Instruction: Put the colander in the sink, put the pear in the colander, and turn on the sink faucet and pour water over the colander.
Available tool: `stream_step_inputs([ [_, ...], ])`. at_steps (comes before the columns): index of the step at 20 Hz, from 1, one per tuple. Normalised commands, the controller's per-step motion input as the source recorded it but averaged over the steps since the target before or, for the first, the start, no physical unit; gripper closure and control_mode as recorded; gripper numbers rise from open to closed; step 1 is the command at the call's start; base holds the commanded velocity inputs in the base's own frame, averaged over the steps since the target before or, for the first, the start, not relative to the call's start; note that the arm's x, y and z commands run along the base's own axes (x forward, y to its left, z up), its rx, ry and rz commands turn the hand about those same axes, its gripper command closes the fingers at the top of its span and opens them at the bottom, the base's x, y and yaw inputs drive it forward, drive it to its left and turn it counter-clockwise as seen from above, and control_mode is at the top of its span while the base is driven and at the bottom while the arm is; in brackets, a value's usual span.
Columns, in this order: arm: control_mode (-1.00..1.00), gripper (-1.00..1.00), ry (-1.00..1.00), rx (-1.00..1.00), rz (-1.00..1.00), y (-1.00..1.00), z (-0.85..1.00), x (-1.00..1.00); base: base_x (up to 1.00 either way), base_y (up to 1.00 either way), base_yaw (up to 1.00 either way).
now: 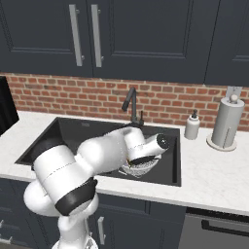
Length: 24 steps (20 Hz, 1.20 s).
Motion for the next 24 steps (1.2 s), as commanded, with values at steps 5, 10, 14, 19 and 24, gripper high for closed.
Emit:
stream_step_inputs([
  [5, -1.00, 1.00, 0.00, -0.01, 0.00, 0.01, -0.29, 0.14, 0.00, 0.00, 0.00],
  [10, -1.00, 1.00, 0.00, -0.03, 0.00, 0.00, -0.26, 0.12, 0.00, 0.00, 0.00],
  [14, -1.00, 1.00, 0.00, 0.00, 0.00, -0.01, -0.11, 0.07, 0.00, 0.00, 0.00],
  [19, -1.00, 1.00, 0.00, 0.00, 0.00, -0.01, 0.00, 0.06, 0.00, 0.00, 0.00],
  [24, -1.00, 1.00, 0.02, 0.00, 0.00, 0.00, 0.14, 0.13, 0.00, 0.00, 0.00],
])
